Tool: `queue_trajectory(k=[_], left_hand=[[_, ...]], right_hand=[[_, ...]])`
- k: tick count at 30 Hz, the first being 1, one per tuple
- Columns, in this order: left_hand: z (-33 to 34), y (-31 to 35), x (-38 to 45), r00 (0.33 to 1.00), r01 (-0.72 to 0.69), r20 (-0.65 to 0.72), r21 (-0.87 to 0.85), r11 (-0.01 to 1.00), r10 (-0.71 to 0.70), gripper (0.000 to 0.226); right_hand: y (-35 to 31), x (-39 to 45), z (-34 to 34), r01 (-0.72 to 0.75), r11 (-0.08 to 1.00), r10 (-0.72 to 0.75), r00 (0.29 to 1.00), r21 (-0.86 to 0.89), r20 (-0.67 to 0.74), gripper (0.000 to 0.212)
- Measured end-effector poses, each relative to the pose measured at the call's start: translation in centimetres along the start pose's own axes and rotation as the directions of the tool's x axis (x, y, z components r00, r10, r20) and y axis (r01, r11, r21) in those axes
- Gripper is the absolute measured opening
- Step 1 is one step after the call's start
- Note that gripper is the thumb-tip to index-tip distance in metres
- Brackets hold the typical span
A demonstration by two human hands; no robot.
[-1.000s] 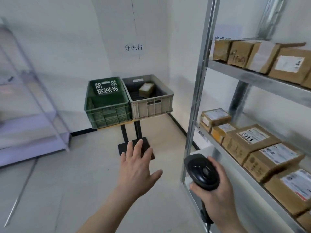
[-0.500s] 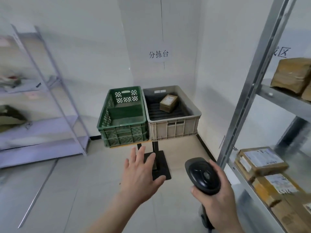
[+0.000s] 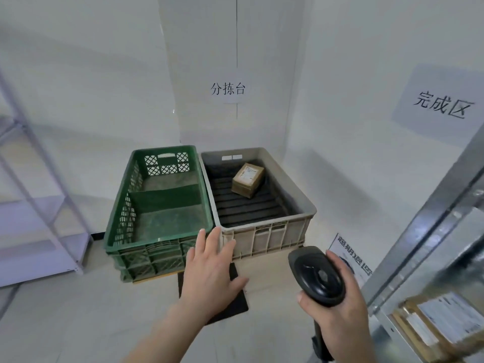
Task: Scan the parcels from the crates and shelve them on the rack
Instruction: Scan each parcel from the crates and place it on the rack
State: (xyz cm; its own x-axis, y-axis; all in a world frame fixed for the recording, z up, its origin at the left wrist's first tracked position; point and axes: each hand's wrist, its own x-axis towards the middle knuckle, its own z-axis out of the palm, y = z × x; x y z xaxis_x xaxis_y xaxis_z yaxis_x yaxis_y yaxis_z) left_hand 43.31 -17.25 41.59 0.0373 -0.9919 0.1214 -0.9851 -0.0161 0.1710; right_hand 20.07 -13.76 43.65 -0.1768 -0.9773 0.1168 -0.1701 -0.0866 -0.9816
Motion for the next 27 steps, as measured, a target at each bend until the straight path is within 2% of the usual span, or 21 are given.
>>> queue_trajectory(k=[7, 11, 22, 27], left_hand=[[-0.1, -2.7, 10.4, 0.995, -0.098, 0.028, -0.016, 0.995, 0.099, 0.082], [0.5, -2.6, 15.4, 0.991, -0.128, 0.039, -0.053, 0.99, 0.13, 0.081], [3.7, -2.3, 28.3, 0.995, -0.017, 0.101, 0.0, 1.0, 0.017, 0.084], [5.5, -1.7, 33.7, 0.987, 0.046, 0.158, -0.019, 0.999, -0.042, 0.085]], right_hand=[[-0.8, 6.9, 5.1, 0.026, 0.999, -0.03, 0.995, -0.036, -0.098, 0.086], [-0.4, 11.7, 6.8, 0.027, 0.999, -0.031, 0.994, -0.039, -0.105, 0.086], [2.3, 26.3, 8.6, -0.004, 0.999, 0.003, 1.0, 0.038, 0.026, 0.086], [3.2, 31.7, 8.8, 0.016, 1.0, -0.016, 0.999, -0.011, 0.047, 0.083]])
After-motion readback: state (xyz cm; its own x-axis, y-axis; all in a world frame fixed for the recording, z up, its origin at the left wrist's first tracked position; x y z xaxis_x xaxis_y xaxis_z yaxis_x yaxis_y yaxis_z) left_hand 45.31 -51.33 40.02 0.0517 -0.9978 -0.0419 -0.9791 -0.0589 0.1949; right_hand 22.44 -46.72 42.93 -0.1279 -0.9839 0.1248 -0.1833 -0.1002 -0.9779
